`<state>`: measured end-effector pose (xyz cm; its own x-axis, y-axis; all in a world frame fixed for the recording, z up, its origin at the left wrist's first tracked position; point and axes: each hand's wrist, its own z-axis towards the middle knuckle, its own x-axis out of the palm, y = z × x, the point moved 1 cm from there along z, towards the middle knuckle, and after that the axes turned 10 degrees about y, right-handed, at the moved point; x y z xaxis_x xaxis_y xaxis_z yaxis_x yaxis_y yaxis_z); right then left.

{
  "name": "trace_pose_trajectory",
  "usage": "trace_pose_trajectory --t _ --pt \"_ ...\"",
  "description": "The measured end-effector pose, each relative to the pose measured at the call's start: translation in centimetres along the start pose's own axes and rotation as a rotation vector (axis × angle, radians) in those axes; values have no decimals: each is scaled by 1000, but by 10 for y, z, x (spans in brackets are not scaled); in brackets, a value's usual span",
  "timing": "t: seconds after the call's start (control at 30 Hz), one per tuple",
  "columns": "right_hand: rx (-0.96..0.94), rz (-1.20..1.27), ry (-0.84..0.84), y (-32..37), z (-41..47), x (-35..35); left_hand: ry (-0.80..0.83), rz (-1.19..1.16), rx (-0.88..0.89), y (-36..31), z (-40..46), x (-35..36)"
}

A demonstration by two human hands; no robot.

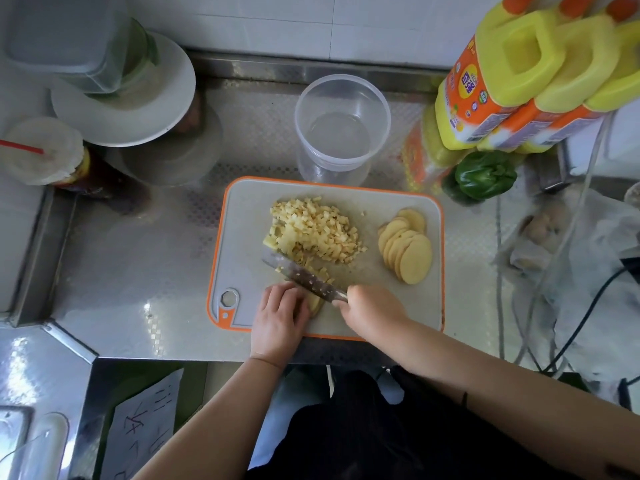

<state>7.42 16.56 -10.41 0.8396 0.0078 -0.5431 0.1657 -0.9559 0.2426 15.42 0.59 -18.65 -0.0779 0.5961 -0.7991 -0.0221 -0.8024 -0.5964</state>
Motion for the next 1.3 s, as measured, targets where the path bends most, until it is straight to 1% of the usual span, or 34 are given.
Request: trace_pose_trajectory --t 0.07,0.17,0.3,0.37,0.57,0.8,0.9,1.03,1.1,1.2,1.23,1.3 --pt "1 77 5 -7 4 -6 -4 7 12 -1 1 0" --pt "-2 104 -29 -11 0 -6 -1 18 20 -1 1 -2" --pt "-34 -18 -123 -6 -17 -6 -13 43 27 -5 3 -8" --pt "-64 -77 -142 -2 -26 -6 -23 61 37 -6 3 -10" --pt "-79 -143 -109 8 -32 -1 28 58 6 -2 -2 -8" --pt "33 -203 -19 13 -14 7 21 -9 6 0 0 -7" --pt "38 -213 -24 11 -7 15 20 -16 8 0 -1 -6" --pt "2 -136 -87 7 -8 20 13 -8 10 2 0 -6" --pt "-3 -56 -64 5 -7 15 13 2 10 2 -1 -5" --pt "-3 157 14 -5 -1 1 11 12 14 2 -2 -3" --pt "-10 197 25 -9 0 -3 12 12 14 1 -2 -4" --pt "-20 188 16 -11 -5 -8 5 12 25 0 -2 -6"
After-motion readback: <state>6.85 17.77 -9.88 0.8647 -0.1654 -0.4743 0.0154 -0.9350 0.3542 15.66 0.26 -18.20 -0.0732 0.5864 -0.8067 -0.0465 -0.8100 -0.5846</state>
